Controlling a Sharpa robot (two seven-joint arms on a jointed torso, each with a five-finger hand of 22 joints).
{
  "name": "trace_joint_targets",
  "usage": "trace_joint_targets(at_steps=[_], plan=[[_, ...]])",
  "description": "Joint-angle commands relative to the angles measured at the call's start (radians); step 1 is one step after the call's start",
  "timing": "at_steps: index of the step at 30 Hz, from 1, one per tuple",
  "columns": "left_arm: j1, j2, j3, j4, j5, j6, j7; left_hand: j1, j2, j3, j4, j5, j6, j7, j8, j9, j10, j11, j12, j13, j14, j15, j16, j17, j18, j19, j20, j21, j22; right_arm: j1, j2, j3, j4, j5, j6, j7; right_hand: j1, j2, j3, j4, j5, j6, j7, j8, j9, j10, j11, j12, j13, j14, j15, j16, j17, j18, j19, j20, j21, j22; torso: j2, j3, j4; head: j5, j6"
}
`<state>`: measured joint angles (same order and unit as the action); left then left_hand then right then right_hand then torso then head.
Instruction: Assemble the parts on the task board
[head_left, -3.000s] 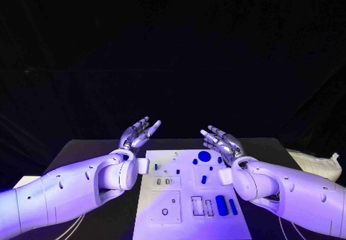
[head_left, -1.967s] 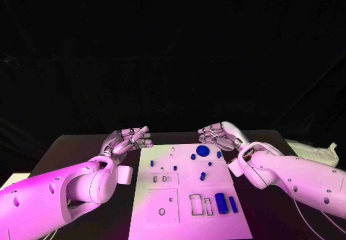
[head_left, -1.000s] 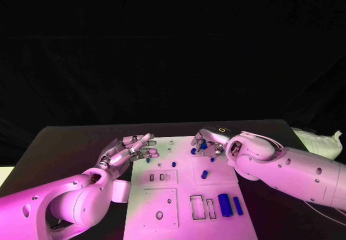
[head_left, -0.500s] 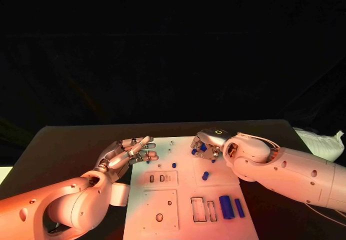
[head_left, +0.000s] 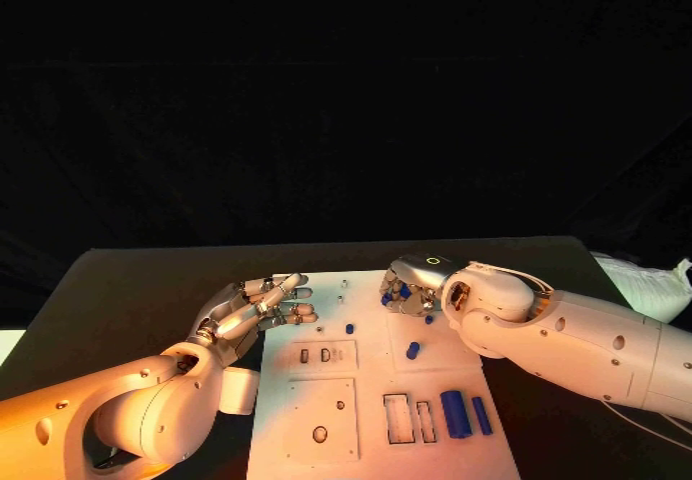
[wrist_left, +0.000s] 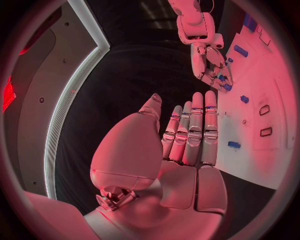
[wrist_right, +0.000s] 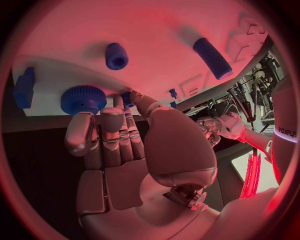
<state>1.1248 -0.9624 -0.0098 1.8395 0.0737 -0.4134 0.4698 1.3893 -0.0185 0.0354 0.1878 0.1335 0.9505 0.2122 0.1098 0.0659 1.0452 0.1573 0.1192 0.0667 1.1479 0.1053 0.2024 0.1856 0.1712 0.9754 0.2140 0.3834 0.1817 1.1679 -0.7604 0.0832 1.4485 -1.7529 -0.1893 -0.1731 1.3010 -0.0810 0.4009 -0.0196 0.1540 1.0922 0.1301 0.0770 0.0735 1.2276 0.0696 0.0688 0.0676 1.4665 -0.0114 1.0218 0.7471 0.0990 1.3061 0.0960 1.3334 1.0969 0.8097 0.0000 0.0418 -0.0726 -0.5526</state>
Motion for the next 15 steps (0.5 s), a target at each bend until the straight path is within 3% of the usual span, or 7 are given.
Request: trace_joint_targets(at_steps=[1, 7, 15], plan=[[0.001, -0.001, 0.001, 0.004, 0.002, 0.022, 0.0, 0.005, 0.009, -0.001, -0.006, -0.007, 0.0, 0.006, -0.005, -0.001, 0.001, 0.005, -0.006, -0.001, 0.003, 0.001, -0.005, 0.002, 0.01, 0.007, -0.002, 0.003, 0.001, -0.005, 0.001, -0.004, 0.001, -0.017, 0.006, -0.002, 0.014, 0.022, 0.007, 0.012, -0.02, 0.03, -0.01, 0.013, 0.009, 0.032, -0.01, 0.008, 0.004, 0.036, -0.011, 0.049, 0.055, -0.015, 0.025, -0.005, 0.03, 0.049, 0.004, 0.0002, 0.0013, -0.001, -0.001], [0.001, -0.001, 0.001, 0.003, 0.002, 0.021, -0.003, 0.005, 0.01, -0.002, -0.008, -0.007, -0.002, 0.008, -0.009, -0.002, -0.001, 0.006, -0.01, -0.002, 0.004, 0.002, -0.008, 0.004, 0.01, 0.007, -0.002, 0.003, 0.001, -0.005, -0.002, -0.003, 0.014, -0.016, -0.067, 0.008, 0.027, 0.045, 0.025, 0.026, -0.05, 0.062, -0.019, 0.022, 0.021, 0.072, -0.022, 0.008, 0.008, 0.035, -0.019, 0.098, 0.105, -0.022, 0.042, -0.014, 0.058, 0.093, 0.006, 0.0005, 0.002, -0.002, 0.003], [0.001, -0.002, 0.001, 0.001, 0.002, 0.018, -0.005, 0.006, 0.01, -0.002, -0.011, -0.006, -0.003, 0.009, -0.011, -0.002, -0.003, 0.007, -0.013, -0.002, 0.004, 0.002, -0.01, 0.005, 0.01, 0.007, -0.002, 0.003, 0.001, 0.002, 0.007, 0.0, 0.023, -0.007, -0.16, -0.014, 0.037, 0.049, 0.039, 0.03, -0.054, 0.071, -0.021, 0.022, 0.029, 0.089, -0.025, 0.001, 0.009, 0.03, -0.021, 0.121, 0.124, -0.026, 0.048, -0.017, 0.071, 0.113, 0.012, 0.0, 0.0063, -0.001, 0.012]])
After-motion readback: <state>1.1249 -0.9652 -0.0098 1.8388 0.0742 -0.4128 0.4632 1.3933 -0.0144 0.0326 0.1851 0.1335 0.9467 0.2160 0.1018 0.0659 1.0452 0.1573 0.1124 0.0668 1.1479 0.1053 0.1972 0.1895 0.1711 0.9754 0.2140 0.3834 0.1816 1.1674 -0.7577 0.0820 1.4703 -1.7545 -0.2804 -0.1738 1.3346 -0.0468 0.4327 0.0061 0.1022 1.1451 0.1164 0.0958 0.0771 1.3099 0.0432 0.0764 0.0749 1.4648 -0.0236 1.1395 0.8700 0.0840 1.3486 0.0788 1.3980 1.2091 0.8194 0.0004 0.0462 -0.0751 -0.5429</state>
